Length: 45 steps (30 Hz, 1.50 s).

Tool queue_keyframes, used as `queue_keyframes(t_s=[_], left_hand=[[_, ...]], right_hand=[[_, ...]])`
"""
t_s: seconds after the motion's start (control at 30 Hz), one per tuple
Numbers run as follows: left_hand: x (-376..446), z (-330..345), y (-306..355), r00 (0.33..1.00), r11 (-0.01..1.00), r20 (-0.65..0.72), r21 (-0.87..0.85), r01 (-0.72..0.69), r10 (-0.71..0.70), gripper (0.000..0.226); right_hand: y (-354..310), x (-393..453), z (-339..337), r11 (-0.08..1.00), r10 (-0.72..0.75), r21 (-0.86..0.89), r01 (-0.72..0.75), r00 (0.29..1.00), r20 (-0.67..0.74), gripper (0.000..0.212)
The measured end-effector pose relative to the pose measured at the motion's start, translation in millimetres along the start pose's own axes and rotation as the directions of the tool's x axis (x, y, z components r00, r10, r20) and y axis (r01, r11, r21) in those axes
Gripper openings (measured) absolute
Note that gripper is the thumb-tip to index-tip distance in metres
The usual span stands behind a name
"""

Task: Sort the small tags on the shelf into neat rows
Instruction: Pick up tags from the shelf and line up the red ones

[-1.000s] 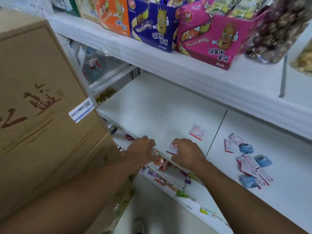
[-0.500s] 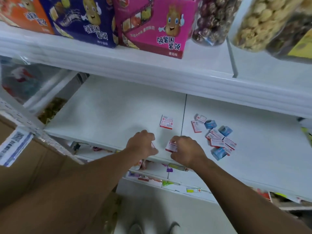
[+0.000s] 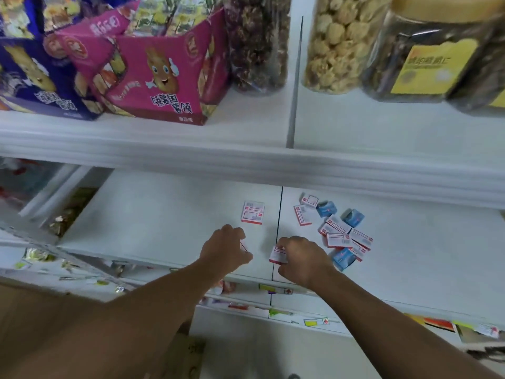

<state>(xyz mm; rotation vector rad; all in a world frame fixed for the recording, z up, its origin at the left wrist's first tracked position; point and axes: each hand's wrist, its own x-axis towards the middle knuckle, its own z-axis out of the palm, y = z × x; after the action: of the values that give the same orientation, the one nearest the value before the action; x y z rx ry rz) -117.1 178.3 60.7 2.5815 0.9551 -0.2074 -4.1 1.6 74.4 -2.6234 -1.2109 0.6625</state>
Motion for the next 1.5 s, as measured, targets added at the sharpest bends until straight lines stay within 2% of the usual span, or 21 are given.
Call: queue_keyframes(t_s=[0.3,0.6,0.77,0.93,1.2,1.5], left_hand=[[42,27,7,0.999,1.000,-0.028,-0.006,0.017,-0.017,0.080],[82,58,-10,0.994,0.998,-0.097,-0.020,0.051,-0.053,0.074],[88,74,-11,0.990,1.000,-0.139,-0.001,0.010,-0.010,0.076],[89,77,-13,0.992,1.000,-0.124,-0.001,-0.024,0.024,0.079],[66,60,-52,0.973,0.996,-0.211,0.033,-0.089,0.094,0.053],[42,38,-114,0.973,1.000,-0.231,0.018,-0.016,0.020,0.039]], right_hand=[[19,21,18,0.999,-0.021,-0.029,0.022,0.999,0.024,0.044],[11,42,32,0.999,0.007,-0.053,-0.009,0.999,-0.039,0.045],[7,48,44,0.998,0.039,-0.039,-0.041,0.998,-0.039,0.045],[5,51,49,0.997,0.058,-0.046,-0.060,0.997,-0.045,0.049],[-8,48,40,0.996,0.053,-0.067,-0.056,0.998,-0.036,0.052],[-58,52,49,0.998,0.033,-0.059,-0.033,0.999,-0.011,0.058]])
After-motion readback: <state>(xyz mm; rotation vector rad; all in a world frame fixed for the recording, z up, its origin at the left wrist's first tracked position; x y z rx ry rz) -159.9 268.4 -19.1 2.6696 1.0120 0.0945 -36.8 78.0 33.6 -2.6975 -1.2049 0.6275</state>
